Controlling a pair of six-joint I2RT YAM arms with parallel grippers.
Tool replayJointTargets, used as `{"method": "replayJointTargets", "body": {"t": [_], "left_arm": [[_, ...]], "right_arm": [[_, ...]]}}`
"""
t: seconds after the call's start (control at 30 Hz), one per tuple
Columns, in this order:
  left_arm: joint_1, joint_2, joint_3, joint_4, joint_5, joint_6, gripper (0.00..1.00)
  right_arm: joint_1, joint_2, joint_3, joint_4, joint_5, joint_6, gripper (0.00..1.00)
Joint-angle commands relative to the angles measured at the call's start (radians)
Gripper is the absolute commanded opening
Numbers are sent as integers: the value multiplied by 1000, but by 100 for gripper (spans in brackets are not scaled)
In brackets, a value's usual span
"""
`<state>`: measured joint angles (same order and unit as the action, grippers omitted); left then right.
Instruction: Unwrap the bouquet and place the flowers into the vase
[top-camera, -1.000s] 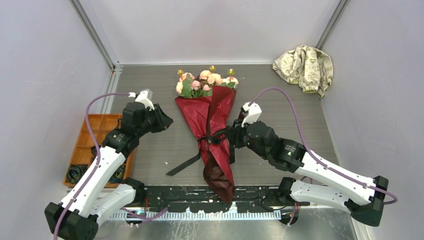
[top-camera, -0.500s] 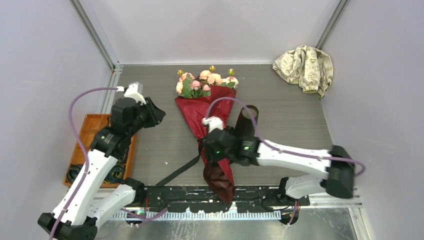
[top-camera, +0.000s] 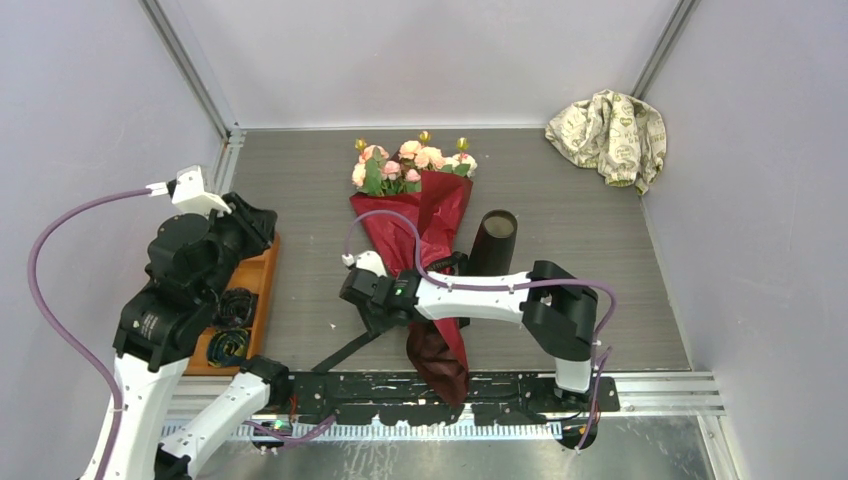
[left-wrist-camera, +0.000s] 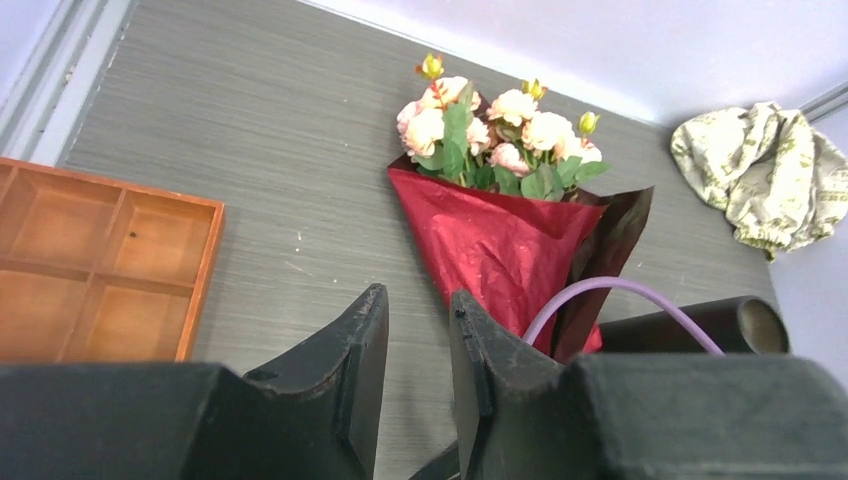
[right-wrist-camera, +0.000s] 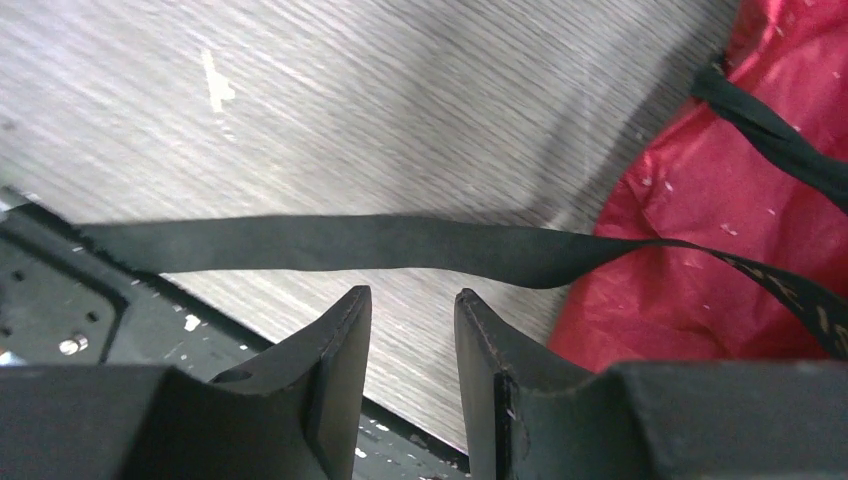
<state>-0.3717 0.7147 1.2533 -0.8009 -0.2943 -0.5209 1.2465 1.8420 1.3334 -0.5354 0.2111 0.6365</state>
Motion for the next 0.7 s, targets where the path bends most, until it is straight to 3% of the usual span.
{"method": "replayJointTargets", "body": {"t": [0.0,0.43,0.67], "left_arm": [[-2,5,-23,-20,-19,29,31],[-3,-11,-65,14,23,41,30],[-4,-41,-79,12,7,56,31]], "right_arm": [[0,11,70,-117,116,96,42],[-26,30,32,-174,192,225,43],[-92,60,23,-109,152,247,42]]}}
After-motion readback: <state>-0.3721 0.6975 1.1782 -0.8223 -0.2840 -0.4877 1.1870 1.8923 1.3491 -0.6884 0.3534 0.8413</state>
